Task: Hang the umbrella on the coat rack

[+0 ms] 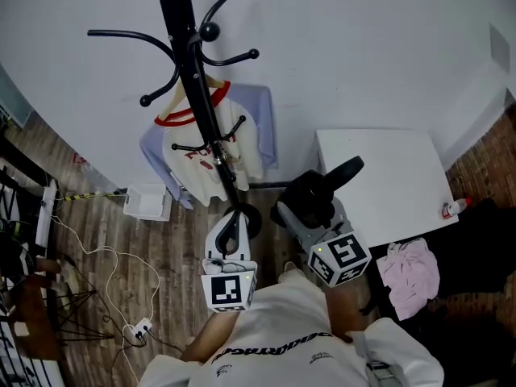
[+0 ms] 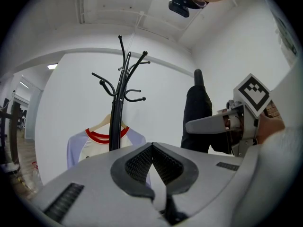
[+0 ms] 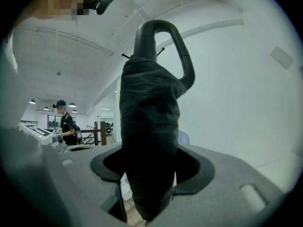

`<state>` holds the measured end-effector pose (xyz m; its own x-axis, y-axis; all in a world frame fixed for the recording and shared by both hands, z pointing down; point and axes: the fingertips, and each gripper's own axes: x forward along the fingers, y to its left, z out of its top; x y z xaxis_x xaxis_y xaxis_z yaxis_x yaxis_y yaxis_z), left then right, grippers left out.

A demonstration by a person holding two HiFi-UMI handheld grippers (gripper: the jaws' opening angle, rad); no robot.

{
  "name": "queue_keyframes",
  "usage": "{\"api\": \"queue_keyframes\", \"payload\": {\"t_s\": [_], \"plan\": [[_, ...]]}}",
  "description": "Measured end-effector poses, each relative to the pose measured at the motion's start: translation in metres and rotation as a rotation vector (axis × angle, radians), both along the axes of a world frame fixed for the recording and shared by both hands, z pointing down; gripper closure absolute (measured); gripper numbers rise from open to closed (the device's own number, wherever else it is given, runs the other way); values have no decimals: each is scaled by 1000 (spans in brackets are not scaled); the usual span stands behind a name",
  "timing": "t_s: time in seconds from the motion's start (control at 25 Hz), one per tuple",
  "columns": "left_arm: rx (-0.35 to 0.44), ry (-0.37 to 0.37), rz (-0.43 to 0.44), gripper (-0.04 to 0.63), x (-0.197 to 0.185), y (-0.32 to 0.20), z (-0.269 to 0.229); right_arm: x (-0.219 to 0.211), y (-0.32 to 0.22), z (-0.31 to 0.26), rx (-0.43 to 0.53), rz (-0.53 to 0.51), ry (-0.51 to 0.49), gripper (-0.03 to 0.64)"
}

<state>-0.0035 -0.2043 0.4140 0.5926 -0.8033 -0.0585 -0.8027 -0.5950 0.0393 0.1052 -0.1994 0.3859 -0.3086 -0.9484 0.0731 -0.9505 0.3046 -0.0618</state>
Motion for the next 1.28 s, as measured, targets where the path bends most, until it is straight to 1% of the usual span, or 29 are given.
{"api": "queue_keyframes", "payload": {"t_s": [0.24, 0.48, 0.76, 1.0, 1.28], "plan": [[26, -2, -78, 598, 16, -24, -8, 13, -39, -10, -4, -101, 26, 350], [36, -5, -132, 598, 27, -43, -8, 21, -75, -10, -24, -167, 57, 348], [36, -10, -172, 597, 39, -56, -3, 23, -113, -16, -37, -266, 97, 348], [35, -28, -207, 598, 40, -64, -1, 25, -146, -19, -50, -314, 104, 348], [34, -44, -242, 597, 39, -73, 3, 17, -180, -23, -60, -382, 138, 348]]}}
